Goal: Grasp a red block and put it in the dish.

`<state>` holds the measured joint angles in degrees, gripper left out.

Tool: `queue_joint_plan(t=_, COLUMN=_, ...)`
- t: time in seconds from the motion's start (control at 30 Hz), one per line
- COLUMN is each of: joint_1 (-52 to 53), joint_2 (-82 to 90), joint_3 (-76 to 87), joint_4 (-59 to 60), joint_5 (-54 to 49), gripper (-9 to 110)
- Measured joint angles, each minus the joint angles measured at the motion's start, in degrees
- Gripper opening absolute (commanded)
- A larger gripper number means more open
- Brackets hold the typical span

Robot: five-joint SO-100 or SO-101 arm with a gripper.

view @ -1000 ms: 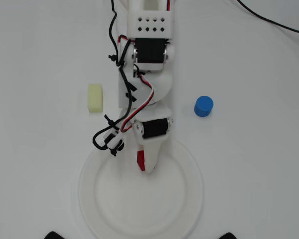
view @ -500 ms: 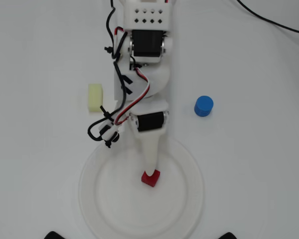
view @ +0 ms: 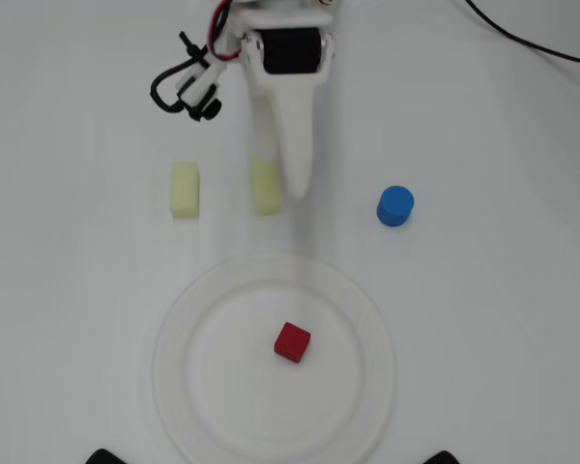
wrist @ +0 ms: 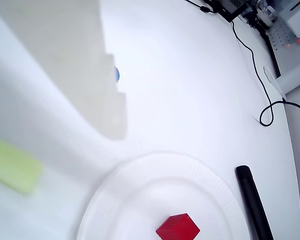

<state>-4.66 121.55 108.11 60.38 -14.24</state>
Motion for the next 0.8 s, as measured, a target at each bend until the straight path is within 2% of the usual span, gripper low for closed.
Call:
queue_joint_plan(t=0.23, joint_1=-0.26, joint_2=16.7, joint_3=16.26, joint_4=2.72, joint_5=3.16, gripper=39)
queue_joint_plan(t=0.5, joint_1=0.26, joint_2=26.1, joint_3=31.03, joint_4=3.25, joint_5=7.65, gripper=39)
queue_joint_plan(t=0.8, joint_1=0.18, joint_2=38.14, joint_3=46.67, joint_4=3.25, joint_5=8.26, gripper=37)
